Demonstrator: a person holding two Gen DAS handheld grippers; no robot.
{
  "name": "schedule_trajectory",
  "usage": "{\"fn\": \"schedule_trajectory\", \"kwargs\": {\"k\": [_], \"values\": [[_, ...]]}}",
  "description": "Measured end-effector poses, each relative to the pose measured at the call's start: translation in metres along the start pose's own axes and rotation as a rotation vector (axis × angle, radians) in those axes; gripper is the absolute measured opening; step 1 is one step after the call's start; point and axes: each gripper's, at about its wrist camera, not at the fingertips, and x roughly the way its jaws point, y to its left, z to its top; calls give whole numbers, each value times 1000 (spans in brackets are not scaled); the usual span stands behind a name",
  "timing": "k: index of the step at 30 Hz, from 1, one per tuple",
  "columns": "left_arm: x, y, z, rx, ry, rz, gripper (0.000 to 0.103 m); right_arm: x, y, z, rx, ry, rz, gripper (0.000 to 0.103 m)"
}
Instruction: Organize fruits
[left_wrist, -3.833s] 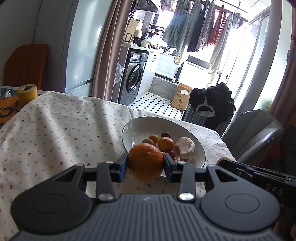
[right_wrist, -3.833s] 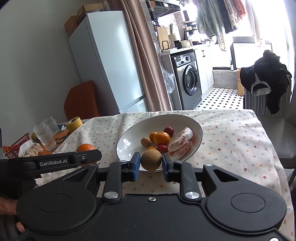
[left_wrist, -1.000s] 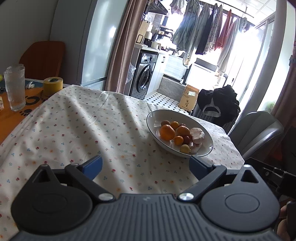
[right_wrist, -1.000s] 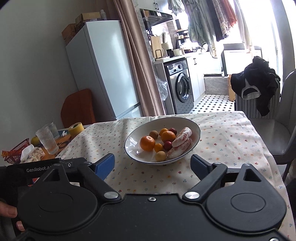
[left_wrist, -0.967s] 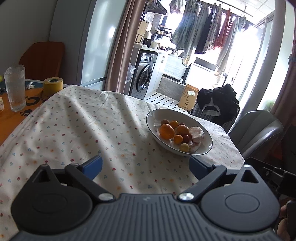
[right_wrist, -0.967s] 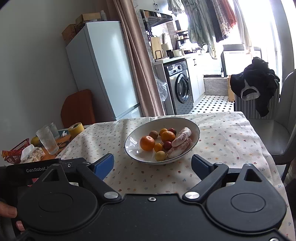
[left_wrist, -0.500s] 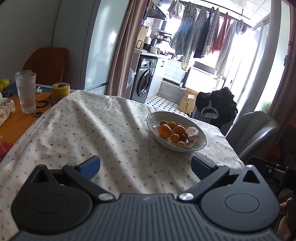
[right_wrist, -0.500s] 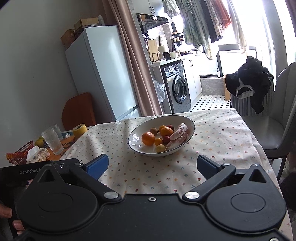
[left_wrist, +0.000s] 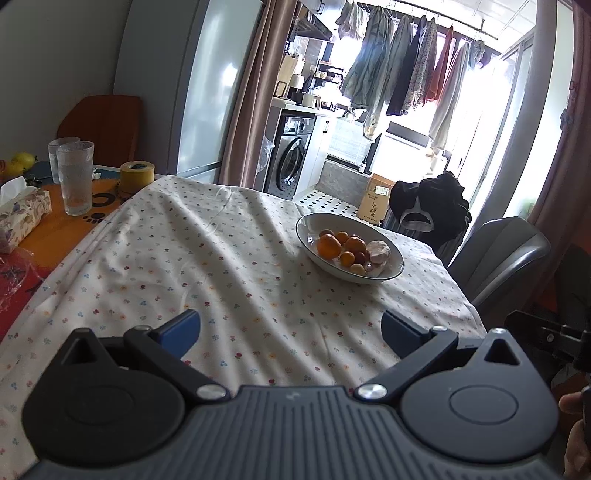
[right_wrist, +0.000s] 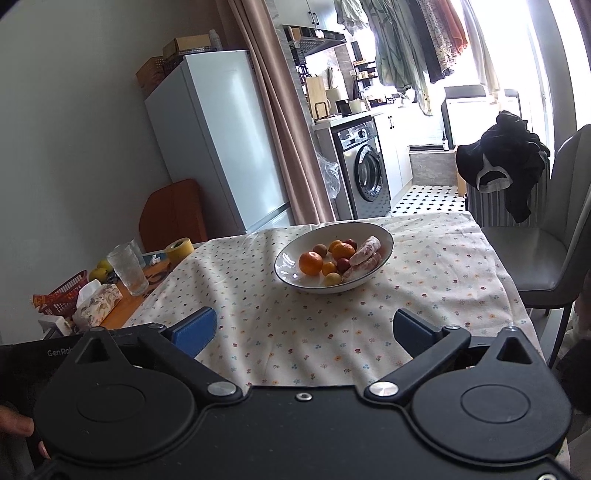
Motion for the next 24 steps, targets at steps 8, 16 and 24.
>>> {"fn": "schedule_trajectory", "kwargs": {"k": [8,16,24], "values": [[-25,1,-8,18,1,-12,103,-18,11,-6,-41,19,21,103],[-42,0,-14,52,1,-14,103,-37,21,-7,-53,16,31,103],[-51,-4,-15,82,-2,-28,103,-49,28,-9,-75,15,33,103]]}}
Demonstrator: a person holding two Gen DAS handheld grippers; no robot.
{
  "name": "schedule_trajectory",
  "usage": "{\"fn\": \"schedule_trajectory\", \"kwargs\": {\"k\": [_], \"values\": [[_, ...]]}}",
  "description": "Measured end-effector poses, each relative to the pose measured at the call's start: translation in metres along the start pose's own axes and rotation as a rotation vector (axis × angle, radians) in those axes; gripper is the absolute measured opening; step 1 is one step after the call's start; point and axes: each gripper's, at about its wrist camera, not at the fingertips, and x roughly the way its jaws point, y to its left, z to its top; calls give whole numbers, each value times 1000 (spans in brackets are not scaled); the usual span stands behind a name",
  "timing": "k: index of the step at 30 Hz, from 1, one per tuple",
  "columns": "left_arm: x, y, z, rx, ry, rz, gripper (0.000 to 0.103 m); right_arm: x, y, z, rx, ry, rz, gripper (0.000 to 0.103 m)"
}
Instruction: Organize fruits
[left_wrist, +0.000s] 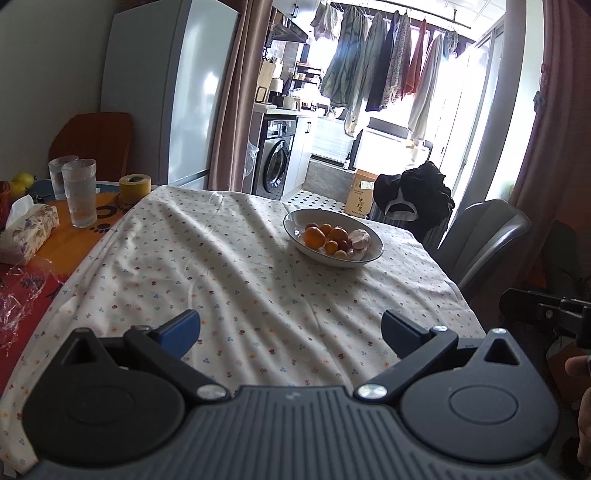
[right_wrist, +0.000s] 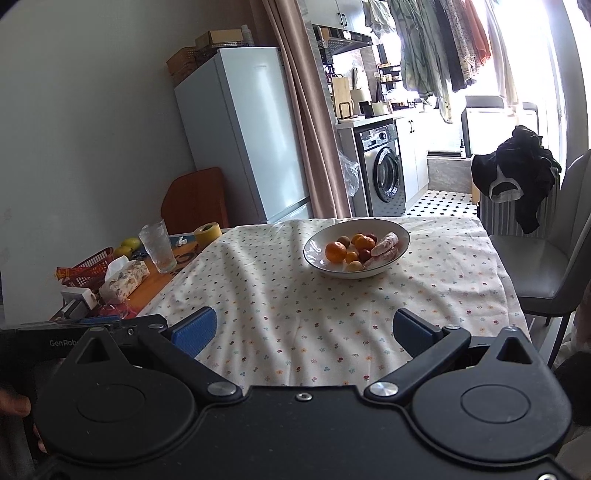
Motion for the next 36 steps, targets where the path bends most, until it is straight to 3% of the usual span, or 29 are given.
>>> {"fn": "schedule_trajectory", "kwargs": {"k": [36], "values": [[-2,8,-1,9,-6,26,103,2,-1,-1,2,24,-7,103]]}}
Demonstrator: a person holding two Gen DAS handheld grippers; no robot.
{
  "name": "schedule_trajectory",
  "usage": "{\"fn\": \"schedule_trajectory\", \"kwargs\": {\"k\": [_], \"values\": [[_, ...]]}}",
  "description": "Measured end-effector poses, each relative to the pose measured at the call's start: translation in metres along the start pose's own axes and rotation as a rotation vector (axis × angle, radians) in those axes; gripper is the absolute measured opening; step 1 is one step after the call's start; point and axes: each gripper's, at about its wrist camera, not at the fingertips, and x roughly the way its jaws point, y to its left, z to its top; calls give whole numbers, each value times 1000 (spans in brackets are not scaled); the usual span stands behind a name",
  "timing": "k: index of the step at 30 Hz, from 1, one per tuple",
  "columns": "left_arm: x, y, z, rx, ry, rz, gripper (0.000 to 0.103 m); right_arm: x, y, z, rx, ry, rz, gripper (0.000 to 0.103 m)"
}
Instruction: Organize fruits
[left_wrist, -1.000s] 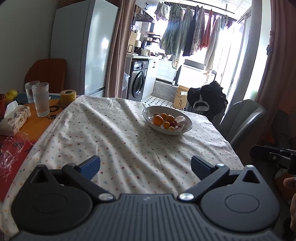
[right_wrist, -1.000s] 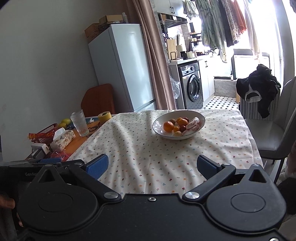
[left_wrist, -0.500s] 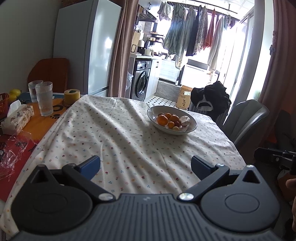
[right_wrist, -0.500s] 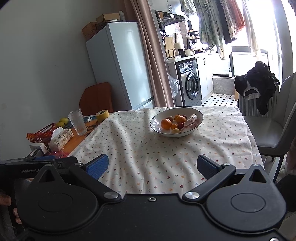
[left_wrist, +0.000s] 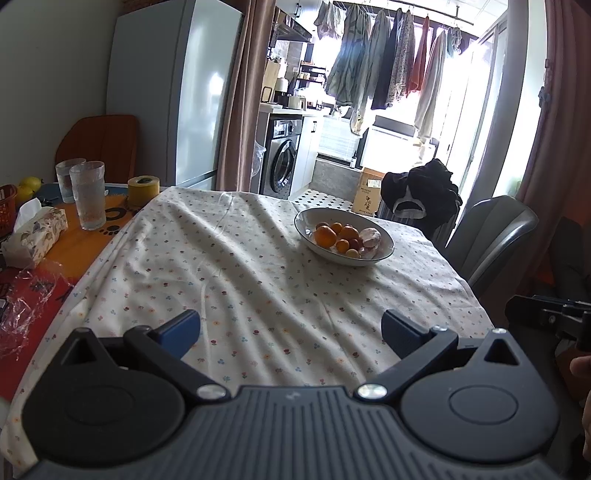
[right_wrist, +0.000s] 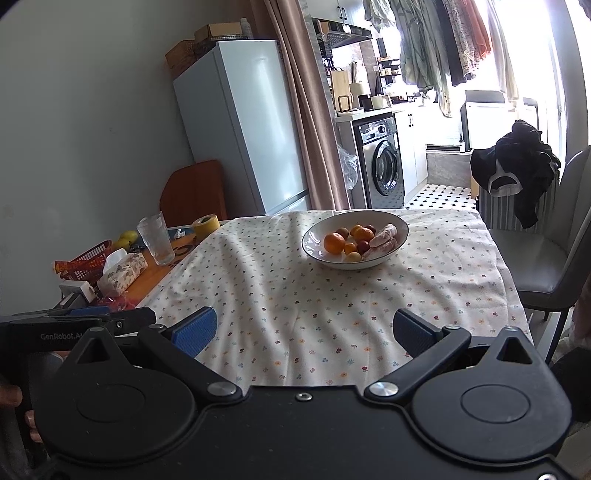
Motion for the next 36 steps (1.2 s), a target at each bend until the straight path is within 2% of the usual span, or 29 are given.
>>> {"fn": "schedule_trajectory", "kwargs": {"k": [21,36], "values": [[4,2,-2,8,3,2,103,0,0,-1,2,0,-1,103],[4,-10,-4,65,16,-16,103,1,-2,-6,-10,6,0,103]]}}
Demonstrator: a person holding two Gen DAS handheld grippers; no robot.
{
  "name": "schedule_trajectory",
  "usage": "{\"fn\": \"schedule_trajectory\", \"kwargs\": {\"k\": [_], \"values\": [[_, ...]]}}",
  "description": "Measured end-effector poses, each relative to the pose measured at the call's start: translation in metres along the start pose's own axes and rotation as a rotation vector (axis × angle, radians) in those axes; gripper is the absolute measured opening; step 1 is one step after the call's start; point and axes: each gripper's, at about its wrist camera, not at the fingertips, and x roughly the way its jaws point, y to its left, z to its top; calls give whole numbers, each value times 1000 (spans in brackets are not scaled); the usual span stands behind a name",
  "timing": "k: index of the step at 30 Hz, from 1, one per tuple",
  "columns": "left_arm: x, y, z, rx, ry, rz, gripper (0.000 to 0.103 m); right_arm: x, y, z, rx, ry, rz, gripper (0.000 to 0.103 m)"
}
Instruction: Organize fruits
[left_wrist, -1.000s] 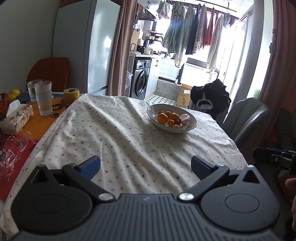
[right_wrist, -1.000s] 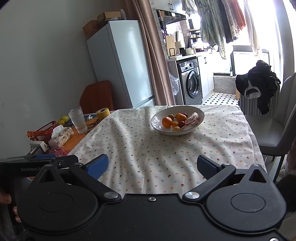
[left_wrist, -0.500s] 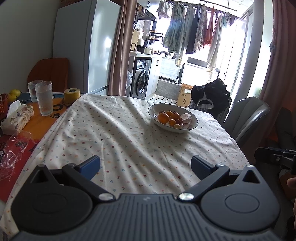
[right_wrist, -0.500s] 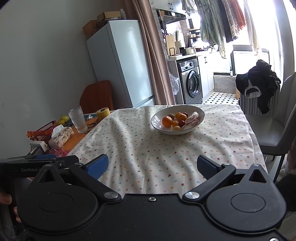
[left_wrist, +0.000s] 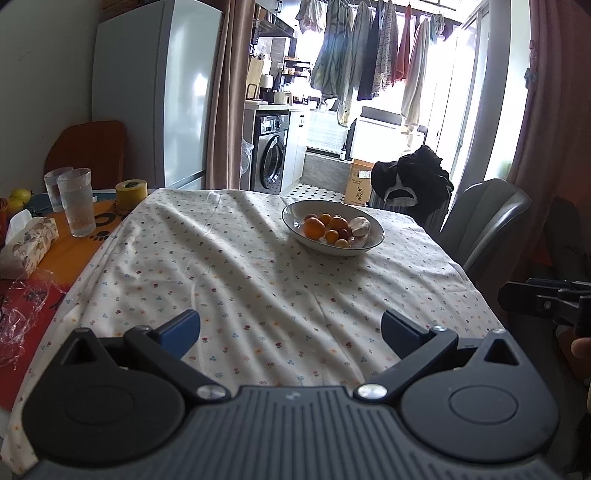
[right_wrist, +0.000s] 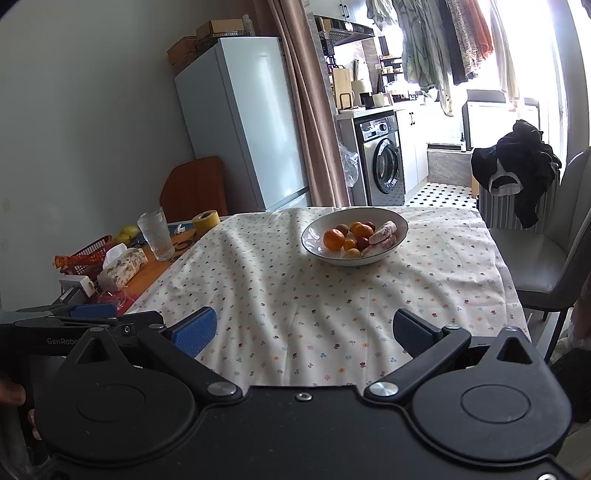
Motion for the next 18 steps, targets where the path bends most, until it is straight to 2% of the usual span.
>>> {"fn": "schedule_trajectory", "kwargs": {"k": [18], "values": [[-4,6,2,-18,-25,5,103,1,2,-1,-13,22,-1,103]]}}
